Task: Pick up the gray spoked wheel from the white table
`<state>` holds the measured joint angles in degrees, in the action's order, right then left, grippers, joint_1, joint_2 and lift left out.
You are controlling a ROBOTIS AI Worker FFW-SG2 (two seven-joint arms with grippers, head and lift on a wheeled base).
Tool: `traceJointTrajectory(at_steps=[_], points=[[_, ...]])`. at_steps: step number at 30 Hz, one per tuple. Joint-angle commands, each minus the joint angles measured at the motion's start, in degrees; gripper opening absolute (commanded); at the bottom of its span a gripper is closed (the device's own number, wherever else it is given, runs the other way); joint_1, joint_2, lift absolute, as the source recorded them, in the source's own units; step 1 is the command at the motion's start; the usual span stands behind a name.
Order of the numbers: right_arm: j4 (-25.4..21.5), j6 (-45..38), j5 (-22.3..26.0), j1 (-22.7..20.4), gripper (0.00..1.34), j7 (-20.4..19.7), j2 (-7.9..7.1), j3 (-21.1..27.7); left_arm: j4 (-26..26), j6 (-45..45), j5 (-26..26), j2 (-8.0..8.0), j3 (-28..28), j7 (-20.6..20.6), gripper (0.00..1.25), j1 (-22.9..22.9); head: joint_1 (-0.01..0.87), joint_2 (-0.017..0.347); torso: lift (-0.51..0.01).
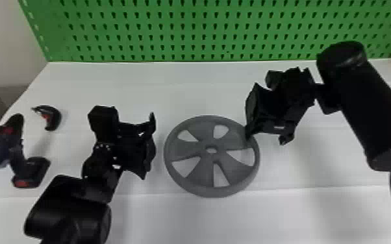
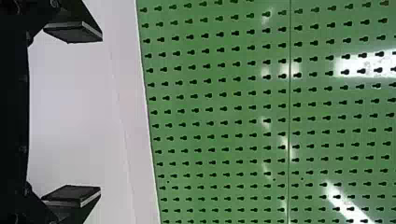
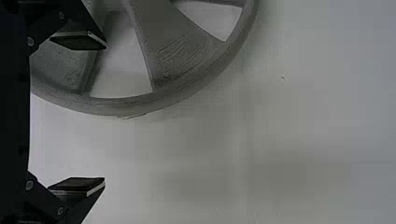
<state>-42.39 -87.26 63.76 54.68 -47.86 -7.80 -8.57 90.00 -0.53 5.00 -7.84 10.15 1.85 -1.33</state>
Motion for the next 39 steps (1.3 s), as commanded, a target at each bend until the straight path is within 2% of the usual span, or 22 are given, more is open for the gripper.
traceJointTrajectory(at_steps=[1,5,16,39], points=[[-2.00,-0.28,0.23,-0.89,1.09,-1.80,0.59,1.36,0.00,0.00,0.01,-0.07,0.05,0.00,1.12,-0.07,0.767,0.035,-0.107],[-2.17,0.16,1.28,-1.24,1.09,-2.59,0.76,1.45,0.00,0.00,0.01,-0.07,0.05,0.00,1.12,-0.07,0.767,0.035,-0.107],[-1.38,1.21,-0.83,-1.95,1.09,-3.03,1.03,1.80,0.00,0.00,0.10,-0.07,0.22,0.00,1.12,-0.25,0.767,0.035,-0.107],[1.25,5.34,2.77,-4.58,1.09,-2.94,1.29,-0.93,-0.09,0.00,0.36,-0.07,0.40,0.00,1.12,-0.69,0.767,0.035,-0.107]])
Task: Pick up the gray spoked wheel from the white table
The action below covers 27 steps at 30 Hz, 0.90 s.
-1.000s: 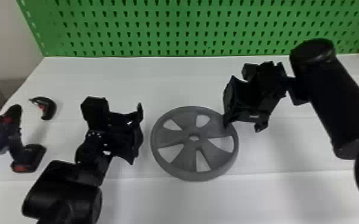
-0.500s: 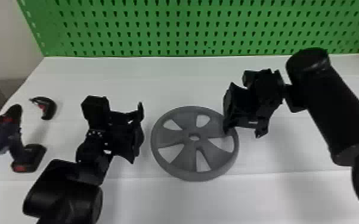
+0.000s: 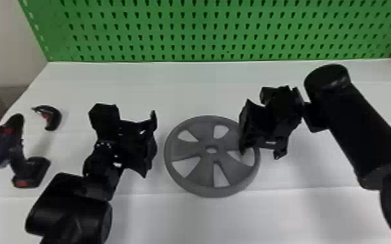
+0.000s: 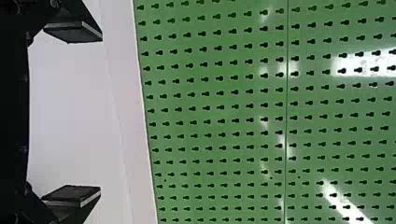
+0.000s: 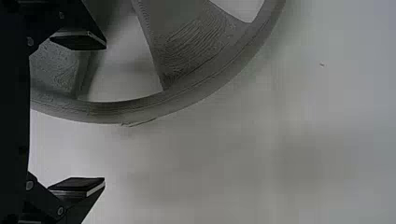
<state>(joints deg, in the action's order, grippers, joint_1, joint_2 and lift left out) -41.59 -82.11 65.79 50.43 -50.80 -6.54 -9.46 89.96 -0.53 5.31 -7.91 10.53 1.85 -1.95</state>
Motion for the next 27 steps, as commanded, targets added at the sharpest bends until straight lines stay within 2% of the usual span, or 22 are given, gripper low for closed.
traceJointTrajectory(at_steps=[1,21,23,27], points=[[0.46,0.37,0.74,-0.34,1.09,0.00,0.03,-0.21,0.04,0.00,0.05,0.00,0.02,0.00,1.12,-0.07,0.767,0.035,-0.107],[0.89,1.34,0.39,-0.34,1.07,0.00,-0.32,-1.44,-0.05,0.00,0.14,0.00,0.11,0.00,1.12,-0.16,0.767,0.035,-0.107],[0.89,1.42,0.39,-0.34,1.02,0.00,-0.32,-1.52,-0.05,0.00,0.14,0.00,0.11,0.00,1.12,-0.16,0.767,0.035,-0.107],[0.98,1.60,0.48,-0.34,0.69,0.09,-0.32,-1.70,-0.05,0.00,0.14,0.00,0.11,0.00,1.12,-0.16,0.767,0.035,-0.107]])
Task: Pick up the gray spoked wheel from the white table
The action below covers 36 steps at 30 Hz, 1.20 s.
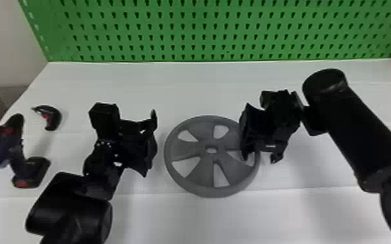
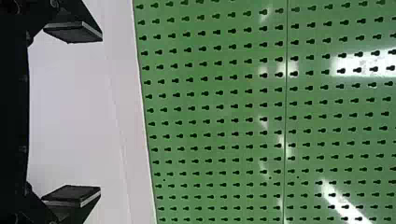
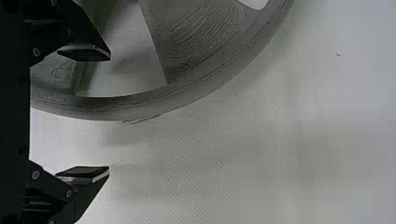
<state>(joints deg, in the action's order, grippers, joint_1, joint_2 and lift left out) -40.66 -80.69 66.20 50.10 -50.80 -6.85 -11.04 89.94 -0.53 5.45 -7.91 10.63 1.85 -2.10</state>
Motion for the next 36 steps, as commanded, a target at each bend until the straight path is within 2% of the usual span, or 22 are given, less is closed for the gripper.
traceJointTrajectory(at_steps=[1,4,8,11,15,36], points=[[0.05,0.27,0.07,0.00,0.65,0.09,-0.01,-0.13,-0.03,0.00,0.00,0.00,0.00,0.00,1.12,-0.01,0.767,0.035,-0.107],[0.05,0.45,0.07,0.00,0.59,0.09,-0.01,-0.65,-0.03,0.00,0.00,0.00,0.00,0.00,1.12,-0.01,0.767,0.035,-0.107],[-0.21,0.71,-0.01,0.17,0.39,0.09,-0.01,-1.71,-0.03,0.00,0.00,0.00,0.00,0.00,1.12,-0.01,0.767,0.035,-0.107],[-0.30,0.80,0.07,0.26,0.38,0.09,-0.01,-2.24,-0.03,0.00,0.00,0.00,0.00,0.00,1.12,-0.01,0.767,0.035,-0.107],[-0.39,0.71,0.07,0.35,0.30,0.09,-0.01,-2.76,-0.03,0.00,0.00,0.00,0.00,0.00,1.12,-0.01,0.767,0.035,-0.107],[-0.56,1.06,0.25,0.44,0.30,0.35,-0.01,-3.20,-0.03,0.00,0.09,0.00,0.00,0.00,1.12,-0.18,0.767,0.035,-0.107]])
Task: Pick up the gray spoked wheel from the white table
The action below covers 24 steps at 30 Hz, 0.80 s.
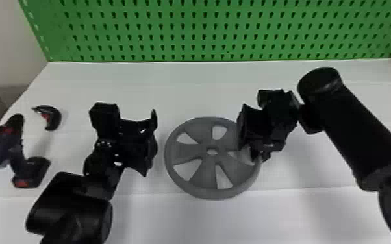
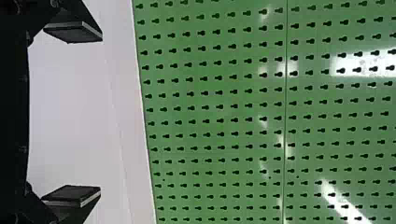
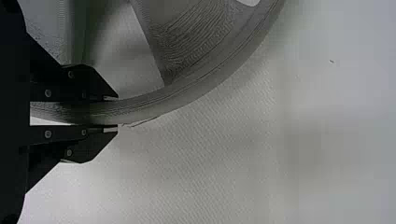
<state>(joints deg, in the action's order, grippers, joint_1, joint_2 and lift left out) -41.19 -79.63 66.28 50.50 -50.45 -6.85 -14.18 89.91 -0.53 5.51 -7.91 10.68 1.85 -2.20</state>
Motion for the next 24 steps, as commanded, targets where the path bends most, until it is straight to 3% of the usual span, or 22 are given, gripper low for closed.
traceJointTrajectory(at_steps=[1,17,24], points=[[-0.03,-0.09,0.26,0.04,0.30,0.00,-0.09,-0.06,0.00,0.00,0.03,0.00,-0.05,0.00,1.12,-0.08,0.767,0.035,-0.107],[-3.98,-6.51,-0.36,1.44,0.30,-0.08,-0.88,6.09,0.00,0.00,0.11,0.00,-0.22,0.00,1.12,0.18,0.767,0.035,-0.107],[-4.86,-8.88,-0.53,2.32,0.30,-0.17,-1.06,6.27,0.00,0.00,0.11,0.00,-0.22,0.00,1.12,0.27,0.767,0.035,-0.107]])
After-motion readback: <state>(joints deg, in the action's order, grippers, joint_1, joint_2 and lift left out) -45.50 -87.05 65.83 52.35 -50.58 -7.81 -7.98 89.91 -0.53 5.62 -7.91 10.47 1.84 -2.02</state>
